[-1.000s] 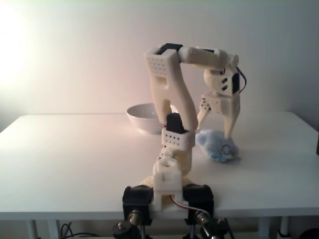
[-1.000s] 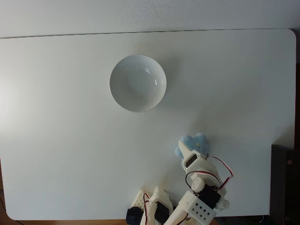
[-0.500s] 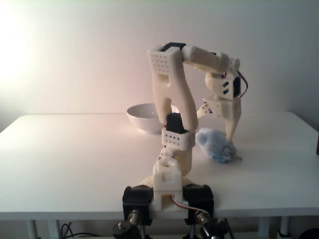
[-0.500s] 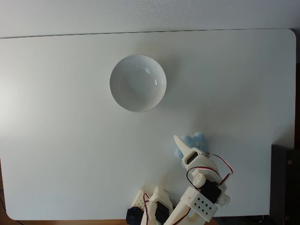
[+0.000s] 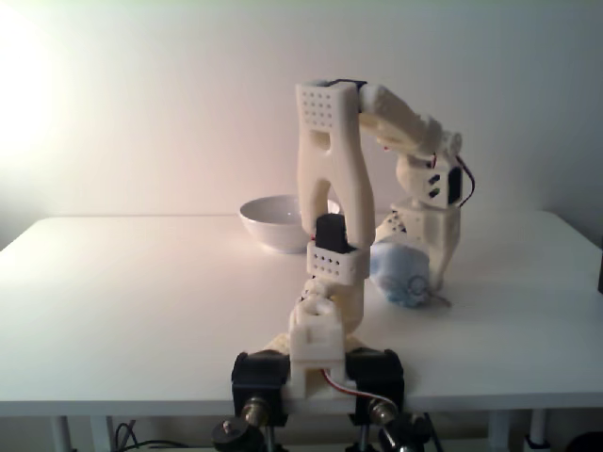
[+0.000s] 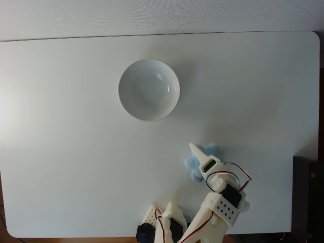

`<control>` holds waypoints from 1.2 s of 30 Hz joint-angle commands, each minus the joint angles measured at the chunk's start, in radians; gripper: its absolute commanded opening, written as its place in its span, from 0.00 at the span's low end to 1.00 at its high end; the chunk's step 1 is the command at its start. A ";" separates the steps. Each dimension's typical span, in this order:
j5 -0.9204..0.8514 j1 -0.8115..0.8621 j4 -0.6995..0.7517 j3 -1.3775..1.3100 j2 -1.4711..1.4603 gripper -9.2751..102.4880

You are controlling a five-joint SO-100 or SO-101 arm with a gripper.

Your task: Grasp a skyblue doll and put it into the bowl.

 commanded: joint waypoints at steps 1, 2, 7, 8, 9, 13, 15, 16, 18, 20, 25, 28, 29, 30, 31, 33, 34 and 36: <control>-0.005 0.003 -0.025 -0.029 -0.012 0.59; -0.005 0.003 -0.025 -0.029 -0.012 0.57; 0.009 -0.008 -0.021 -0.020 -0.012 0.46; 0.011 -0.009 -0.014 -0.018 -0.012 0.44; 0.011 -0.011 -0.011 -0.018 -0.012 0.42; 0.011 -0.014 -0.006 -0.017 -0.011 0.35; 0.011 -0.014 -0.006 -0.017 -0.009 0.32; 0.011 -0.014 -0.006 -0.017 -0.008 0.30; 0.011 -0.018 -0.006 -0.017 -0.008 0.26; 0.011 -0.031 -0.006 -0.017 -0.005 0.24; 0.011 -0.031 -0.021 -0.025 0.000 0.23; 0.011 -0.034 -0.023 -0.029 0.002 0.23; 0.011 -0.034 -0.023 -0.031 0.002 0.22; 0.011 -0.034 -0.023 -0.032 0.003 0.21; 0.011 -0.035 -0.023 -0.034 0.005 0.19; 0.011 -0.037 -0.023 -0.037 0.018 0.14; 0.011 -0.037 -0.025 -0.037 0.031 0.12; 0.011 -0.048 -0.026 -0.038 0.064 0.08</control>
